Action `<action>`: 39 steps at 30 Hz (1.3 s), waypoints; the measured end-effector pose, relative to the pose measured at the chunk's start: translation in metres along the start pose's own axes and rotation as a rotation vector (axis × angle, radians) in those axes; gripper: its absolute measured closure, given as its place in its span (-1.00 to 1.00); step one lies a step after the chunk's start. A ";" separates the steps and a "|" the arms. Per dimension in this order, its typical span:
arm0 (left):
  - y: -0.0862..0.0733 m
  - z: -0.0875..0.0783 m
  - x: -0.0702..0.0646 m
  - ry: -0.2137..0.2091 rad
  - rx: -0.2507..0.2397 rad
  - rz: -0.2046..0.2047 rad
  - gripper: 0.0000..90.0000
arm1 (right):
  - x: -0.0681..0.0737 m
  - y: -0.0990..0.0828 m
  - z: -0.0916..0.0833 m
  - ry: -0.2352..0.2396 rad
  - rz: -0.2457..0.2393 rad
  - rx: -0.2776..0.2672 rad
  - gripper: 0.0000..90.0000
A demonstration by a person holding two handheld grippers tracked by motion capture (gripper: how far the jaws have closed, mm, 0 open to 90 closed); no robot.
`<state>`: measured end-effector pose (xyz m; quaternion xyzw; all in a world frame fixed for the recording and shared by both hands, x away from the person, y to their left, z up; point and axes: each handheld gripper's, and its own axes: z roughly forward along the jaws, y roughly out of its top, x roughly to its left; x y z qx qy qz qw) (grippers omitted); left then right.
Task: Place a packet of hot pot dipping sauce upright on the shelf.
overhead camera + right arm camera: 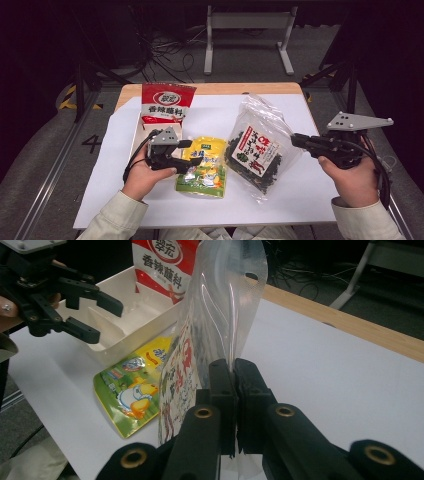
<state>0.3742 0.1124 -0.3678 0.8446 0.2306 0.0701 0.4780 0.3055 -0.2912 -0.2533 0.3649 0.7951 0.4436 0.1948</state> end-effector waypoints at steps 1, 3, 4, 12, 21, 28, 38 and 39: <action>0.000 0.000 0.000 0.000 0.000 0.000 -0.31 | 0.000 0.000 0.000 0.000 0.000 0.000 0.93; 0.002 0.006 -0.003 -0.010 0.005 -0.001 -0.31 | 0.003 0.001 0.000 0.004 -0.006 -0.003 0.93; 0.005 0.011 -0.005 -0.025 0.004 0.006 -0.31 | 0.005 0.001 0.000 0.011 -0.010 -0.007 0.93; 0.012 0.029 -0.013 -0.051 0.007 0.028 -0.32 | 0.014 0.002 -0.001 0.037 -0.033 -0.011 0.93; 0.018 0.048 -0.019 -0.125 -0.026 0.043 -0.37 | 0.023 0.004 0.000 0.066 -0.061 -0.018 0.93; 0.024 0.055 -0.026 -0.178 -0.057 0.086 -0.39 | 0.025 0.004 0.003 0.105 -0.068 -0.021 0.93; 0.028 0.054 -0.031 -0.194 -0.085 0.113 -0.08 | 0.026 0.003 0.002 0.118 -0.070 -0.038 0.92; 0.028 0.053 -0.031 -0.197 -0.083 0.110 -0.01 | 0.026 0.003 0.002 0.117 -0.071 -0.041 0.92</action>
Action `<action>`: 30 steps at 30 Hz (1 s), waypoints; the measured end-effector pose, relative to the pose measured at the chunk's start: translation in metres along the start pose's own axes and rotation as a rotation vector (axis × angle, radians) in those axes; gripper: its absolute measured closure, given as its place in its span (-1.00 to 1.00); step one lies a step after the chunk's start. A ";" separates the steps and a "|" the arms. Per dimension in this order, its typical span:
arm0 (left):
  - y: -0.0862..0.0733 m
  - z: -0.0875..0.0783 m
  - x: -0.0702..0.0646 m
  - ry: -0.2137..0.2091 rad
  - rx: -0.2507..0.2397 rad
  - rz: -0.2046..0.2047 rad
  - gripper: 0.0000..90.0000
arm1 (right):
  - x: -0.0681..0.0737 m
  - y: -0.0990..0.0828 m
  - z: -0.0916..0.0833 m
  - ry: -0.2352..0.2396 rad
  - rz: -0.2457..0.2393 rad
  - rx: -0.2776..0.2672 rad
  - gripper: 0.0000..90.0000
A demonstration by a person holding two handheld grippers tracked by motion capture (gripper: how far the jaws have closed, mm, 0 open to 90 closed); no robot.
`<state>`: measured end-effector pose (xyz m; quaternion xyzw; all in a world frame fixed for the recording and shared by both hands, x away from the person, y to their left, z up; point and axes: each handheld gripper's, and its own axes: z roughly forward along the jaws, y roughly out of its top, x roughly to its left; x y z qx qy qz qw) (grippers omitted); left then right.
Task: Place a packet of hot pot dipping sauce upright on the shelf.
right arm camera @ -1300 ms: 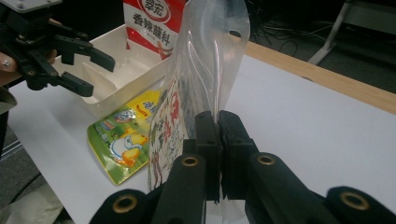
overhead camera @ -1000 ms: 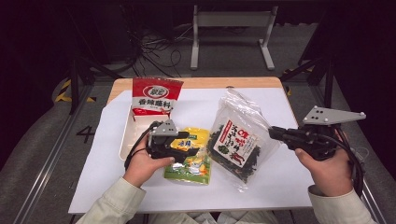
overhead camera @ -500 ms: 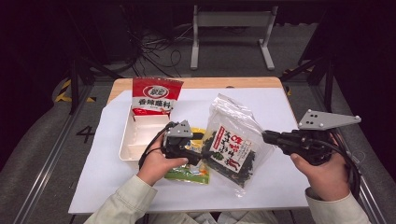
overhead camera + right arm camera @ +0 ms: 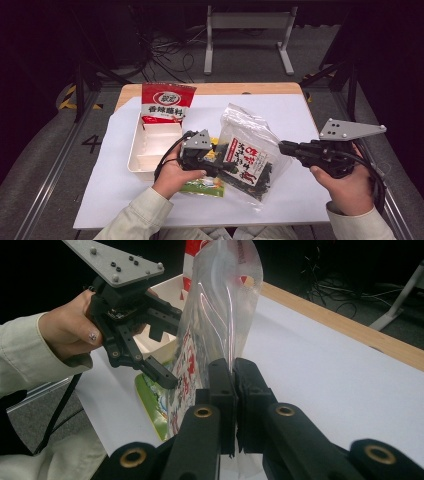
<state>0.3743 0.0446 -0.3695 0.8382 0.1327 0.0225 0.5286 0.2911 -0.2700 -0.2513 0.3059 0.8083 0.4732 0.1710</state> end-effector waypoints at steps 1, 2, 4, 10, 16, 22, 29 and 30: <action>0.000 0.000 0.000 -0.002 -0.001 -0.003 0.08 | -0.001 0.000 0.000 0.000 0.000 -0.001 0.92; 0.000 -0.001 0.001 -0.004 0.000 -0.004 0.12 | -0.001 -0.001 0.000 0.001 0.001 -0.003 0.92; 0.000 -0.002 0.001 -0.006 0.009 0.000 0.21 | -0.001 -0.002 0.001 -0.003 0.002 -0.003 0.92; -0.001 -0.003 -0.001 -0.010 0.013 0.011 0.44 | -0.005 -0.004 0.000 -0.005 -0.012 -0.014 0.89; -0.001 -0.002 -0.009 0.022 0.013 0.035 0.58 | -0.008 -0.007 0.000 -0.030 -0.050 -0.044 0.81; 0.000 -0.003 -0.013 0.029 -0.008 0.052 0.62 | -0.010 -0.007 -0.003 -0.060 -0.074 -0.084 0.68; 0.001 -0.006 -0.016 0.024 -0.021 0.066 0.65 | -0.013 -0.007 -0.008 -0.100 -0.067 -0.140 0.27; 0.001 -0.007 -0.016 0.025 -0.025 0.067 0.65 | -0.014 -0.008 -0.008 -0.103 -0.064 -0.147 0.20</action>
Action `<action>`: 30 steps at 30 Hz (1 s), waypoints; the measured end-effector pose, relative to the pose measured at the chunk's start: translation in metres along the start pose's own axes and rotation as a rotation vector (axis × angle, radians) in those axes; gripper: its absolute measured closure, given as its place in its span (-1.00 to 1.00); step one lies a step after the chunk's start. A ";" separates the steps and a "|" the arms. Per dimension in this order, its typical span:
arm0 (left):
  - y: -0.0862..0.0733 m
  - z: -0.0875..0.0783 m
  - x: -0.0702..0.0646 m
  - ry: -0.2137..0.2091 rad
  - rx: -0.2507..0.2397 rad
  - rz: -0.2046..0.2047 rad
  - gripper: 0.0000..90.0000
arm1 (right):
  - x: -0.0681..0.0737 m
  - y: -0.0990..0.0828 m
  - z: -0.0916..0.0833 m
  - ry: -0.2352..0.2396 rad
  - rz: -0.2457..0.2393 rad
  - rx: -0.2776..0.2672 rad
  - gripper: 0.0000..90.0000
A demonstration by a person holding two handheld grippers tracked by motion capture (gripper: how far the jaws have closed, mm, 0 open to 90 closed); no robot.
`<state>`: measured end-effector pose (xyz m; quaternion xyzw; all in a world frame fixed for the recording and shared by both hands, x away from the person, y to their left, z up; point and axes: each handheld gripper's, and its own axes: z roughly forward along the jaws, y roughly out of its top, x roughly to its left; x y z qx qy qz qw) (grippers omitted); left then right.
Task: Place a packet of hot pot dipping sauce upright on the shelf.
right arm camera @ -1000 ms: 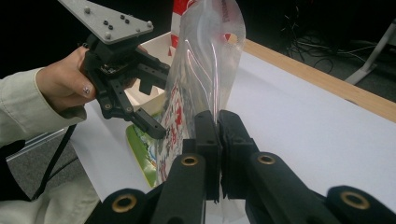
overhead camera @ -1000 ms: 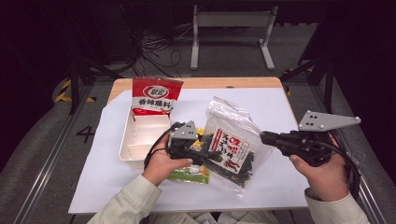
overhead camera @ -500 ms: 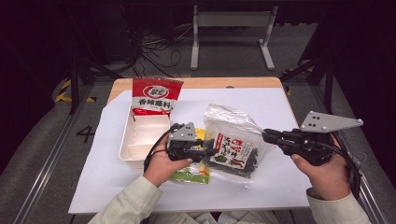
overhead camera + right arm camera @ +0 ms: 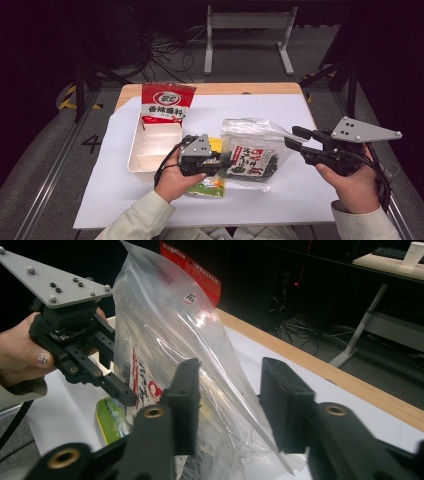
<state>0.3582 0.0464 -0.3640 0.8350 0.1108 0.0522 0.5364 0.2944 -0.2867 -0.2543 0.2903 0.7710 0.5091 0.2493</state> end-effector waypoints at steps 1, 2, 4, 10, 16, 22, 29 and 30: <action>0.000 -0.003 0.001 0.003 -0.004 -0.002 0.65 | -0.001 -0.001 -0.001 -0.009 0.006 -0.015 0.09; 0.000 -0.003 0.001 0.003 -0.004 -0.002 0.65 | -0.001 -0.001 -0.001 -0.009 0.006 -0.015 0.09; 0.001 -0.006 0.002 0.010 -0.010 -0.007 0.65 | -0.003 -0.002 -0.003 -0.017 0.012 -0.031 0.02; 0.003 -0.015 0.005 0.025 -0.025 -0.015 0.66 | -0.009 -0.010 -0.011 -0.044 0.041 -0.058 -0.04; 0.004 -0.022 0.008 0.040 -0.047 -0.019 0.66 | -0.016 -0.022 -0.016 -0.045 0.074 -0.059 -0.09; 0.007 -0.033 0.009 0.050 -0.071 -0.021 0.66 | -0.021 -0.031 -0.017 -0.054 0.095 -0.054 -0.13; 0.010 -0.043 0.011 0.063 -0.099 -0.024 0.66 | -0.029 -0.040 -0.017 -0.066 0.125 -0.035 -0.15; 0.011 -0.044 0.011 0.067 -0.100 -0.021 0.66 | -0.029 -0.040 -0.016 -0.067 0.129 -0.030 -0.16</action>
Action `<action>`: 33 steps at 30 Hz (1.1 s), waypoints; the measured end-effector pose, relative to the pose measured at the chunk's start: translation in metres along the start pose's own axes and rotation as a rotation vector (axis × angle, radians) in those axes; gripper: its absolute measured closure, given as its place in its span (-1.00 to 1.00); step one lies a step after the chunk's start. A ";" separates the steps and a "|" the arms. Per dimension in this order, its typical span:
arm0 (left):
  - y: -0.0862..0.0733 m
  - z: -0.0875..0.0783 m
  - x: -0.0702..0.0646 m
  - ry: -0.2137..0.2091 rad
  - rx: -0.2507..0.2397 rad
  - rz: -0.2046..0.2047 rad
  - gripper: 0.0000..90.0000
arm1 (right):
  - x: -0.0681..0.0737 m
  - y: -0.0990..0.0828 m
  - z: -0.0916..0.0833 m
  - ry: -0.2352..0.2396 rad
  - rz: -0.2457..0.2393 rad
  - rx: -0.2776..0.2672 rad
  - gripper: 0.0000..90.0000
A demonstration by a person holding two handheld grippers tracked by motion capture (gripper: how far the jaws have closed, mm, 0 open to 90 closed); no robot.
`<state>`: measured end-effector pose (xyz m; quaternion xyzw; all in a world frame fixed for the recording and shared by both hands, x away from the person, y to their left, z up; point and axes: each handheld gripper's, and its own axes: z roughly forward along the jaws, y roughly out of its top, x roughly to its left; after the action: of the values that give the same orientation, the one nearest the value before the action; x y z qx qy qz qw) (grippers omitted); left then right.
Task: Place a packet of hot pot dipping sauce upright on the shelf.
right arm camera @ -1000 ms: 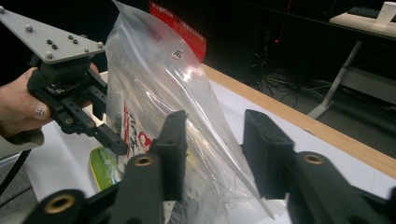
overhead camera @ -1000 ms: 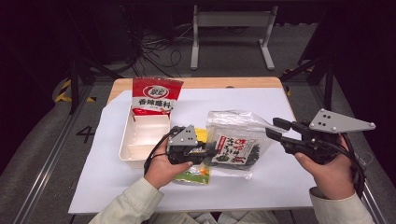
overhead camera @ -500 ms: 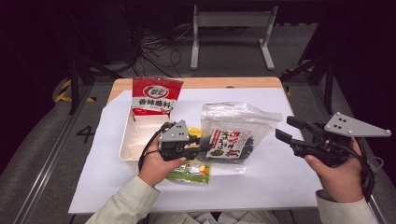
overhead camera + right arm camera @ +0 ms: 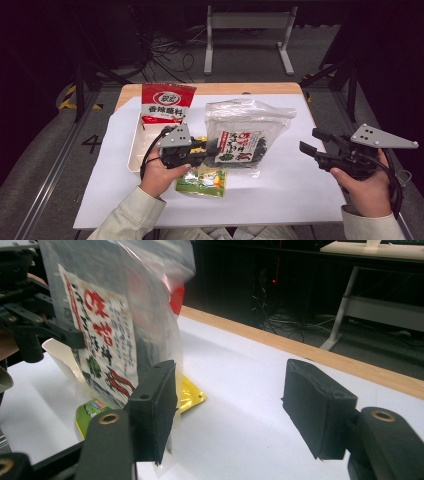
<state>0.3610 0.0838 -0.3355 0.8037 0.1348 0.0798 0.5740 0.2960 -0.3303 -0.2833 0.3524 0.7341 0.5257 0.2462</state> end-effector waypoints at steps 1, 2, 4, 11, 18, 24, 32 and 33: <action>0.001 -0.001 0.000 0.004 -0.004 0.005 0.66 | -0.001 -0.001 0.000 -0.004 0.001 0.009 -0.16; 0.002 -0.003 0.000 0.007 -0.008 0.005 0.66 | -0.001 -0.002 0.001 -0.004 0.004 0.012 -0.16; 0.005 -0.007 0.001 0.015 -0.022 0.008 0.66 | -0.003 -0.004 0.002 -0.009 0.007 0.019 -0.16; 0.010 -0.025 0.005 0.056 -0.067 0.011 0.66 | -0.006 -0.011 0.006 -0.016 0.021 0.050 -0.17; 0.013 -0.039 0.008 0.083 -0.092 0.017 0.66 | -0.008 -0.016 0.010 -0.022 0.029 0.078 -0.18; 0.014 -0.059 0.014 0.127 -0.118 0.018 0.66 | -0.009 -0.020 0.014 -0.021 0.034 0.099 -0.19; 0.011 -0.085 0.025 0.190 -0.155 0.002 0.66 | -0.009 -0.021 0.016 -0.015 0.032 0.115 -0.20; 0.011 -0.088 0.026 0.196 -0.156 0.003 0.66 | -0.009 -0.021 0.016 -0.015 0.032 0.116 -0.20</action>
<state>0.3622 0.1677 -0.2972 0.7452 0.1822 0.1692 0.6188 0.3078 -0.3322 -0.3087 0.3820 0.7557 0.4833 0.2224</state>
